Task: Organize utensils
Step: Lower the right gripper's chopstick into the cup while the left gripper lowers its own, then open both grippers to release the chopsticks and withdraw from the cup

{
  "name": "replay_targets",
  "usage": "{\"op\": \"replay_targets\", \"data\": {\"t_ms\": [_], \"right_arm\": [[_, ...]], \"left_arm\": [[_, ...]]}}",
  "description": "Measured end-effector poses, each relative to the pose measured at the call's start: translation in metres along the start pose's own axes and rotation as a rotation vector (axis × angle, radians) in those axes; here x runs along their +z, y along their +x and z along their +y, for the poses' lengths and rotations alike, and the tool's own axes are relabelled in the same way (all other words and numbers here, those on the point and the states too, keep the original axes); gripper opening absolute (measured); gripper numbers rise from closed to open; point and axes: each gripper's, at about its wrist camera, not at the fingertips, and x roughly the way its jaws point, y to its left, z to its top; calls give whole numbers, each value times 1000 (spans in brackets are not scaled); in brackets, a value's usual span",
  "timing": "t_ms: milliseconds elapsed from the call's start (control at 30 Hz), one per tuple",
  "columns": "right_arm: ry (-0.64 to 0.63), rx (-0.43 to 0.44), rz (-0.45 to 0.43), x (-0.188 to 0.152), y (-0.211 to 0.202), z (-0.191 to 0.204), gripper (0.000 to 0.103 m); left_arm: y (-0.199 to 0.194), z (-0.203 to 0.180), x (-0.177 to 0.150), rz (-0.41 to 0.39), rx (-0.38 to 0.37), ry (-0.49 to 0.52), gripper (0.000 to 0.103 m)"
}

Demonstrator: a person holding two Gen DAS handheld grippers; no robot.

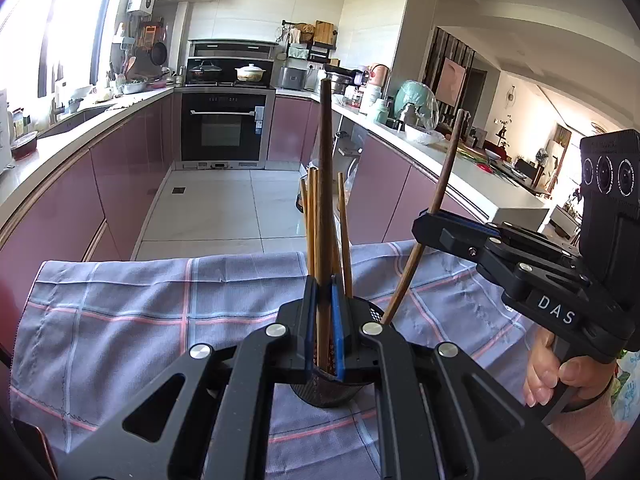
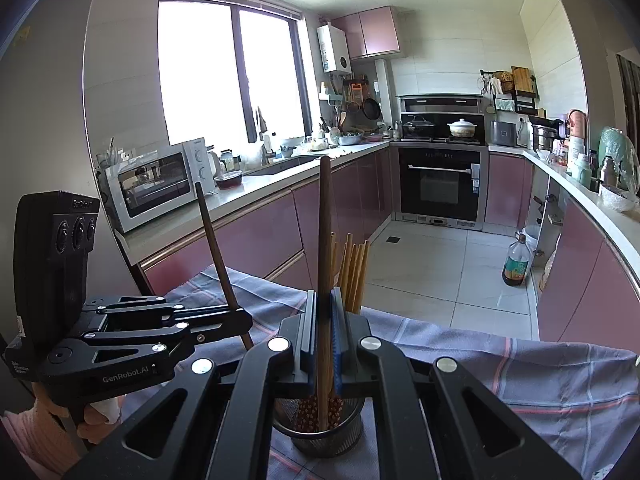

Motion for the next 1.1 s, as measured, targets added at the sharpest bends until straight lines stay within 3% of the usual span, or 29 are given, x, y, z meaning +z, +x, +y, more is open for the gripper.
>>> {"op": "replay_targets", "data": {"t_ms": [1100], "right_arm": [[18, -5, 67, -7, 34, -6, 5]], "left_arm": [[41, 15, -9, 66, 28, -20, 8]]}}
